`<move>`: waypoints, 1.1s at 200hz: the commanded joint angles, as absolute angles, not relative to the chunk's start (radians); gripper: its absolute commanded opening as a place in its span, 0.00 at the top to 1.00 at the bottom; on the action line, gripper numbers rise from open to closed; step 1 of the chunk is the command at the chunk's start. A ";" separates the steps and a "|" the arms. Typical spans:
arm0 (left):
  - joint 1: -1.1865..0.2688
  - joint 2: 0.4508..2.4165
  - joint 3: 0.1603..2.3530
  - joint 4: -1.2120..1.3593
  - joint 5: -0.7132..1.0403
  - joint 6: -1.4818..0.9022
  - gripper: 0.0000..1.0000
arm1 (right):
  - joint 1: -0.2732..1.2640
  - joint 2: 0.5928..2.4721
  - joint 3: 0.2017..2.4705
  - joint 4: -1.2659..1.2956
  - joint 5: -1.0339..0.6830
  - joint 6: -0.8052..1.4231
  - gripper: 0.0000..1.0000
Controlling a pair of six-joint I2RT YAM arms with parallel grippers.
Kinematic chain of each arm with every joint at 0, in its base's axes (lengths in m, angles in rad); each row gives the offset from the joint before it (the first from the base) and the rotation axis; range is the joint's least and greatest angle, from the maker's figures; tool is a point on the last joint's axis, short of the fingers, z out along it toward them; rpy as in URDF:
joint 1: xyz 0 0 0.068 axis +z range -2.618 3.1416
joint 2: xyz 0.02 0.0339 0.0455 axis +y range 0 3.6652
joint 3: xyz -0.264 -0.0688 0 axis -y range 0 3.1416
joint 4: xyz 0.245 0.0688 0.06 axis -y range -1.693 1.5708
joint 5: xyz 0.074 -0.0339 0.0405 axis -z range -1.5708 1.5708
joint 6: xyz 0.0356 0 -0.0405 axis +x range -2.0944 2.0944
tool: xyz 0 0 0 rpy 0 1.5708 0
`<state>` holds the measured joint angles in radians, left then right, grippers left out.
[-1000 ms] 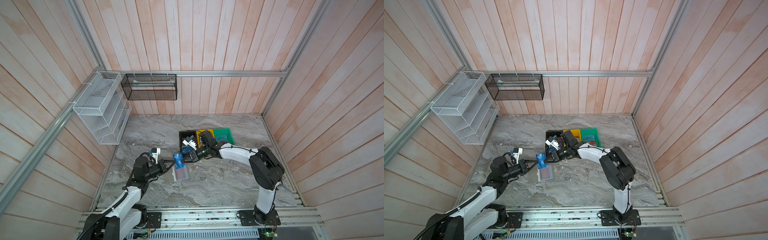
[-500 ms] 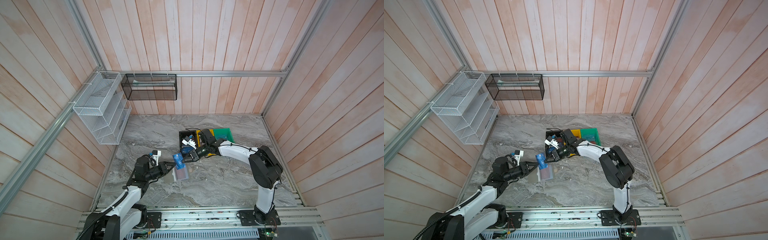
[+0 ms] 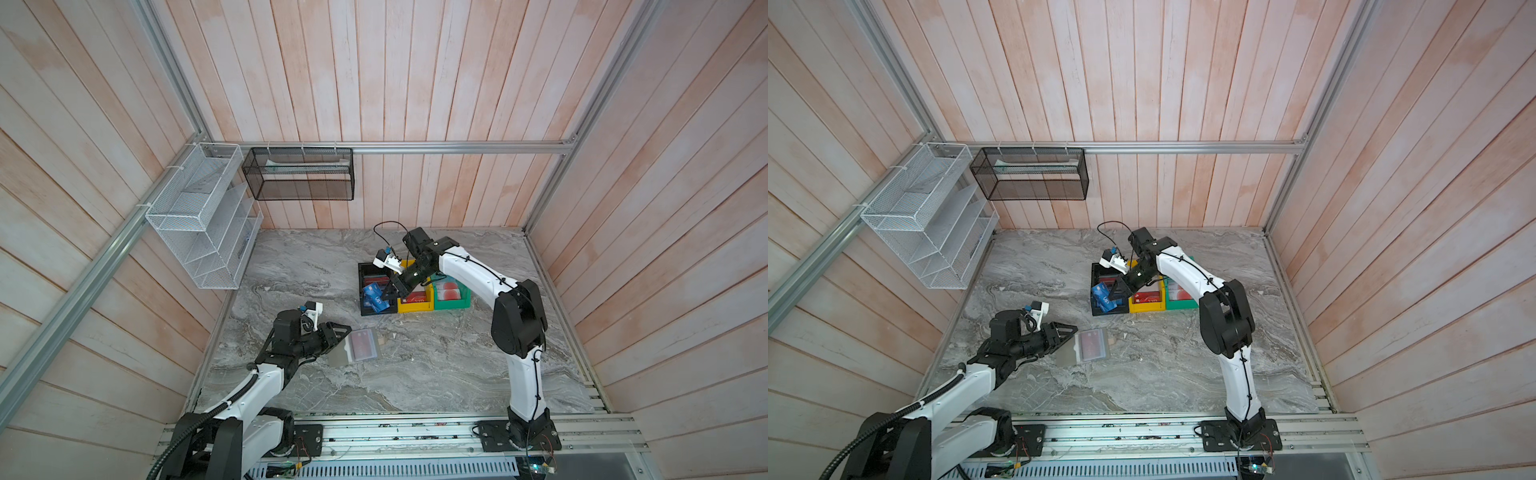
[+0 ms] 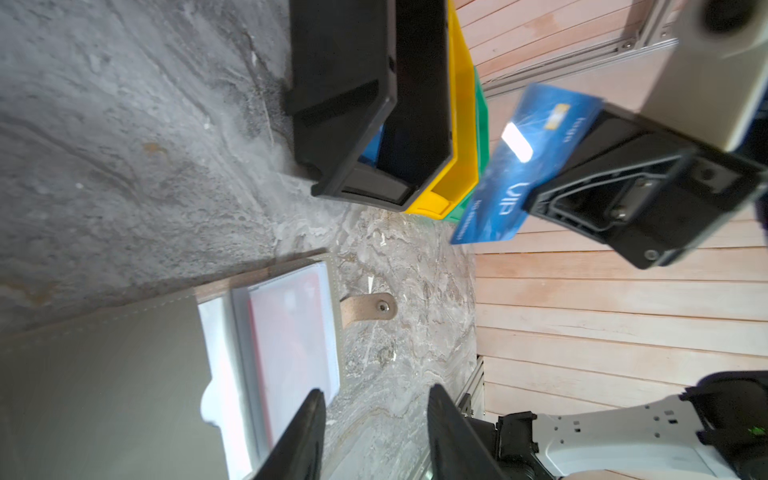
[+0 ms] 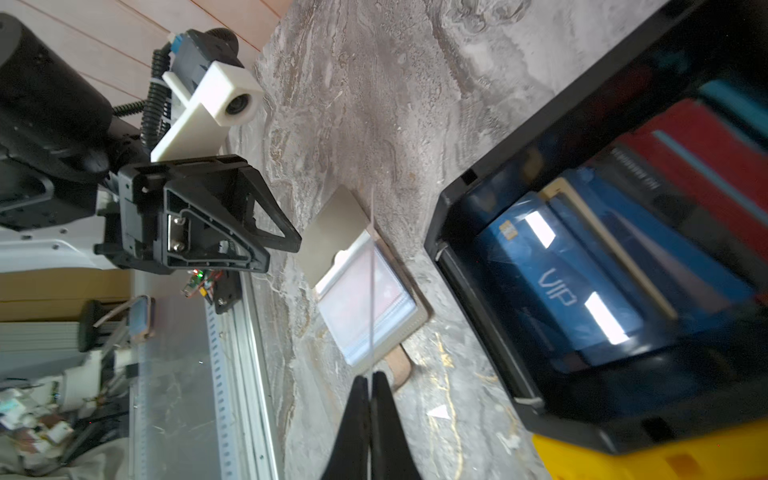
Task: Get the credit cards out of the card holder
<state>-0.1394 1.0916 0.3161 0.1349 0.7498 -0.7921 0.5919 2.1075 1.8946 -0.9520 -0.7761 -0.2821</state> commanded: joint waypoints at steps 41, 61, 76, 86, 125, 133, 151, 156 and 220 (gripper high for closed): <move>-0.140 1.171 0.375 0.113 0.742 -0.731 0.54 | 0.671 2.121 2.102 -1.183 -0.294 -0.619 1.00; -0.140 1.184 0.374 0.122 0.746 -0.732 0.54 | 0.686 2.132 2.129 -1.193 -0.235 -0.706 1.00; -0.140 1.187 0.374 0.124 0.747 -0.731 0.54 | 0.690 2.134 2.131 -1.186 -0.214 -0.752 1.00; -0.140 1.190 0.373 0.123 0.746 -0.729 0.54 | 0.696 2.142 2.133 -1.180 -0.190 -0.777 1.00; -0.140 1.192 0.370 0.128 0.739 -0.735 0.53 | 0.712 2.170 2.137 -1.156 -0.147 -0.845 1.00; -0.140 1.193 0.367 0.130 0.736 -0.736 0.53 | 0.719 2.177 2.138 -1.151 -0.141 -0.857 1.00; -0.140 1.197 0.365 0.132 0.728 -0.738 0.53 | 0.735 2.190 2.141 -1.135 -0.137 -0.878 1.00; -0.140 1.198 0.365 0.133 0.727 -0.739 0.53 | 0.740 2.193 2.143 -1.131 -0.137 -0.883 1.00; -0.140 1.218 0.371 0.141 0.732 -0.735 0.53 | 0.761 2.232 2.137 -1.096 -0.087 -0.892 1.00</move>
<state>-0.1394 1.2102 0.3542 0.1204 0.7429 -0.7517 0.7605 2.2040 2.1151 -1.1122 -0.1226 -0.8803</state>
